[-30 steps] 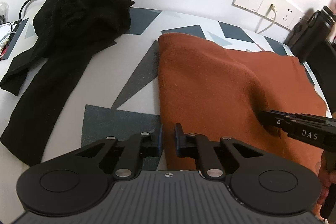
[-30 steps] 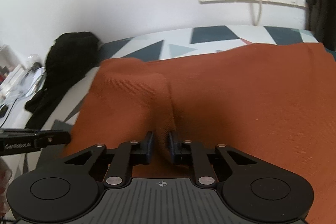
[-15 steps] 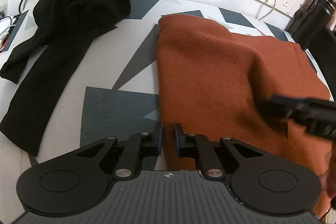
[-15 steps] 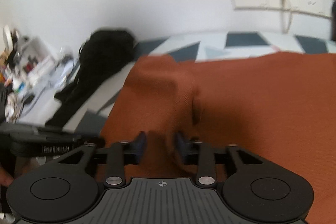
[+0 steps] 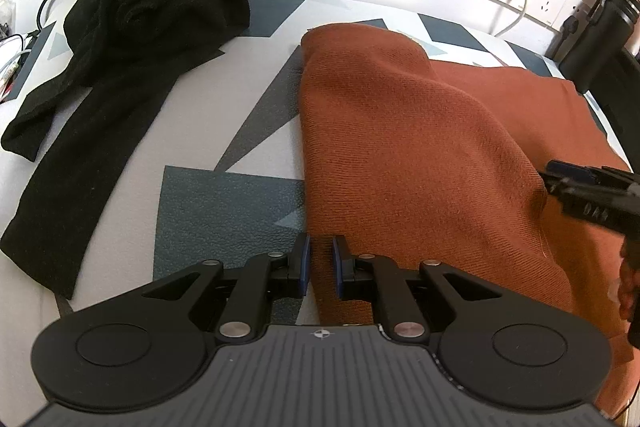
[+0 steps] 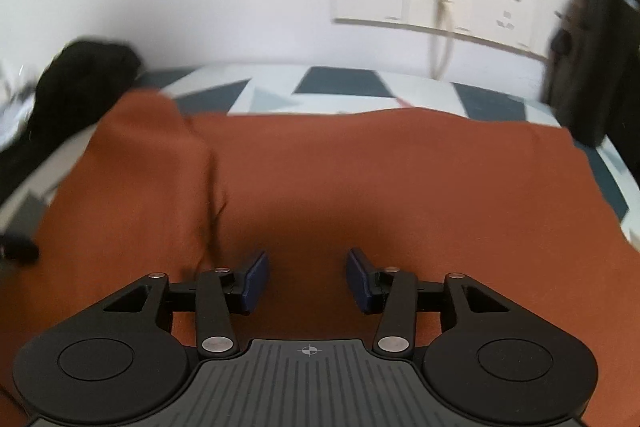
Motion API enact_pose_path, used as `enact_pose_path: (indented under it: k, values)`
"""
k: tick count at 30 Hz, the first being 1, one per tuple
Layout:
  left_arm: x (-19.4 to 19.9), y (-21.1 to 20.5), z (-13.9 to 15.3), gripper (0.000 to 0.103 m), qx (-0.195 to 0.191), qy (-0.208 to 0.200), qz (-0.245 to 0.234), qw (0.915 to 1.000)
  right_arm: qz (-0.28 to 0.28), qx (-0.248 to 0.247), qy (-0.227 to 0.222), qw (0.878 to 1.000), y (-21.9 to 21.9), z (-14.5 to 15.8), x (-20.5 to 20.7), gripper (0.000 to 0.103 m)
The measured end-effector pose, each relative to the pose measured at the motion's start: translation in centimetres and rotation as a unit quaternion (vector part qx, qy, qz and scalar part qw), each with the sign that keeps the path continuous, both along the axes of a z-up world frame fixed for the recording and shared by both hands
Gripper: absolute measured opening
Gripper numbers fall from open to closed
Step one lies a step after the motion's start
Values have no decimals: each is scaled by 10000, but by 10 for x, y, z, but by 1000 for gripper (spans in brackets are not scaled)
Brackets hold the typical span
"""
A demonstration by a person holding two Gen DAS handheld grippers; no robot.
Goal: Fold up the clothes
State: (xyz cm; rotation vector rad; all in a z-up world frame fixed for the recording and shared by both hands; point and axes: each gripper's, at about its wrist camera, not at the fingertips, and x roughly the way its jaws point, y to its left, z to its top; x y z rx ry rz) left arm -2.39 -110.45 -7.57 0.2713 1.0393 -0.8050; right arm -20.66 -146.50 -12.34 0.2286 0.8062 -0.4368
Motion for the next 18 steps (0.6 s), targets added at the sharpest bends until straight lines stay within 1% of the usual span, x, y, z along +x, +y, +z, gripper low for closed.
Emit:
enact_pose_path:
  k: [1,5,6,8,10,12,14,15,16,18]
  values:
    - [0,0,0,13,6,-11,1,10000,137,-33,-7,9999,6,-1,2,46]
    - [-2,0,-1,13,12,-36,18,10000,625,194,-272,9975,31,-1,10,45]
    - [-2,0,-1,13,13,-41,24,10000,694,182,-291,9970,38,-1,13,45]
    - [-2,0,-1,13,19,-54,29,10000,745,102,-289,9968,45,-2,18,44]
    - [-3,0,-1,13,28,-68,30,10000,743,157,-331,9966,47,-2,22,44]
    - [-4,0,0,13,36,-78,28,10000,756,253,-394,9960,47,-1,24,41]
    - [-4,0,0,13,38,-84,32,10000,838,346,-438,9949,46,-2,26,36]
    - [-4,0,0,13,39,-90,35,9999,884,394,-461,9942,45,-3,28,30]
    - [-5,0,1,13,45,-99,36,9999,919,529,-528,9930,44,-5,28,17]
    - [-5,-2,1,13,69,-114,36,9999,977,891,-712,9887,40,-7,28,5]
